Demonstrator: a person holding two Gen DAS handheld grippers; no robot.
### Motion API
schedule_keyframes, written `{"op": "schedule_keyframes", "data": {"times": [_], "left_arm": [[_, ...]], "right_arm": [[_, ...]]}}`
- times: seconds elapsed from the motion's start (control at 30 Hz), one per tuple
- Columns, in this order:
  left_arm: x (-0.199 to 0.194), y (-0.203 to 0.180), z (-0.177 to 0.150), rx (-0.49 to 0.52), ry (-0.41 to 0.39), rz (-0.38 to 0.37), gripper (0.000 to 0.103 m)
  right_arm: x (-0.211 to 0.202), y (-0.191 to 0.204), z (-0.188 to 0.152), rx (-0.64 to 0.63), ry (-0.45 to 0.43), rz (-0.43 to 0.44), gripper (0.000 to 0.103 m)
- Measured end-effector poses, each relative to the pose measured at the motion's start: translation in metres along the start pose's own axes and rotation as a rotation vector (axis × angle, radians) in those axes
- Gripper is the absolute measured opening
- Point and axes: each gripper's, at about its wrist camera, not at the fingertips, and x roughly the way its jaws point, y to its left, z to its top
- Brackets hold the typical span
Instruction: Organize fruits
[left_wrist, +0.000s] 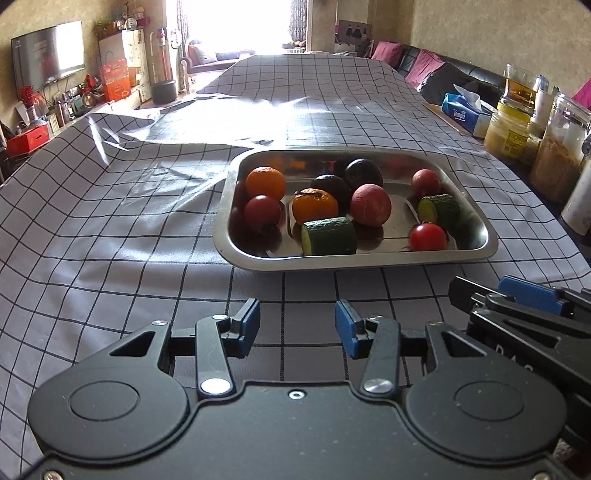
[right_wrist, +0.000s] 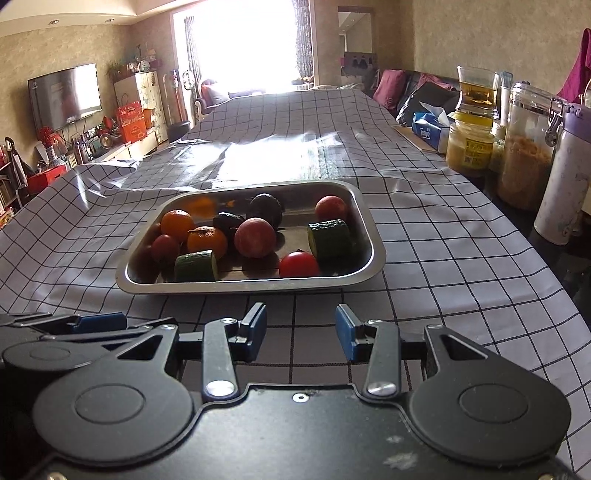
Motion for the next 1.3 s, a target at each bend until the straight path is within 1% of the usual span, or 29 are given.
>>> {"op": "schedule_keyframes", "data": {"times": [1.3], "left_arm": [[-0.0099,0.0003,-0.0022,0.009,-0.043,0.045,0.054]], "right_arm": [[0.0098,0.0014,-0.0058,-0.011,0.039,-0.004,0.044]]}}
